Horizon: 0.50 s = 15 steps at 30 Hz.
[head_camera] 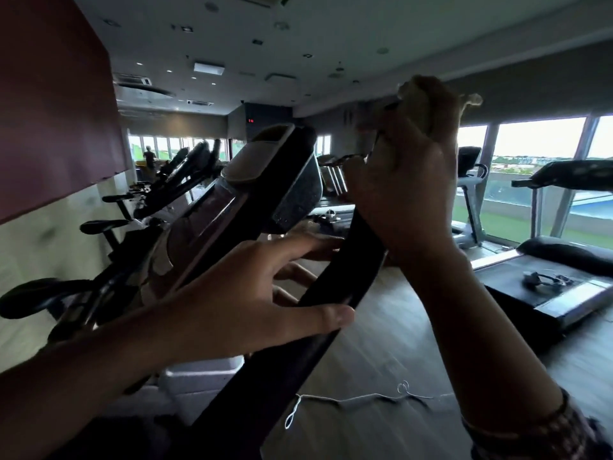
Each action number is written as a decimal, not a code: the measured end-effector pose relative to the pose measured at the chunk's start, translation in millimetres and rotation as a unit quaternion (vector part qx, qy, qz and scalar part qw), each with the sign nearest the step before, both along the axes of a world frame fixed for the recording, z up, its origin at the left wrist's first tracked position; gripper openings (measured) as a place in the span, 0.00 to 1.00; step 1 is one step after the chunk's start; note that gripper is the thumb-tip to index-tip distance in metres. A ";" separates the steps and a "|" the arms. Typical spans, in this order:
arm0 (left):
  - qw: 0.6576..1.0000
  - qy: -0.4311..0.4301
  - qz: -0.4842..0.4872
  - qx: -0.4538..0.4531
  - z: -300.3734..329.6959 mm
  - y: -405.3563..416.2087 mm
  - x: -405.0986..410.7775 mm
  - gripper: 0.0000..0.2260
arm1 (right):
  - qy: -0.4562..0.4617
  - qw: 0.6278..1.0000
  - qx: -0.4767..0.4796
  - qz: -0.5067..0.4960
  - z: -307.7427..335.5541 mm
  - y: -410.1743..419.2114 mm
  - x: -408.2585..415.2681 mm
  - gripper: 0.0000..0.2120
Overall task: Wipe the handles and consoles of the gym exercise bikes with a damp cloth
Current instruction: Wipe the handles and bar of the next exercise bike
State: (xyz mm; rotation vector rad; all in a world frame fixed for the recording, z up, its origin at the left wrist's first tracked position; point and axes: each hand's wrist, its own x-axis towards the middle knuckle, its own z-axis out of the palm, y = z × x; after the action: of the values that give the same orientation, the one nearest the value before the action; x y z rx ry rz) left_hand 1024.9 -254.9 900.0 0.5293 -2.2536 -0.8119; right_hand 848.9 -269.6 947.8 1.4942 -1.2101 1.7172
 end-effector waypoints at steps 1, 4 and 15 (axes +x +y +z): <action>1.000 0.002 -0.006 0.011 -0.7 -0.6 2.0 0.25 | 0.015 1.000 0.005 -0.025 9.6 -2.0 -1.1 0.14; 0.999 0.015 -0.030 0.042 -6.9 -3.1 7.8 0.24 | 0.056 0.993 0.039 -0.101 20.1 -2.3 0.8 0.15; 0.991 0.051 -0.101 0.077 -23.0 -10.6 14.7 0.23 | 0.056 0.997 0.030 -0.043 -9.1 8.1 1.8 0.20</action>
State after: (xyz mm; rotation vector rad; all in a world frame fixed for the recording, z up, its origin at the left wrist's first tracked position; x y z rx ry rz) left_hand 1039.6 -265.5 877.0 0.3251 -2.1839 -1.0971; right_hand 850.7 -261.4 938.7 1.5294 -1.2577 1.5330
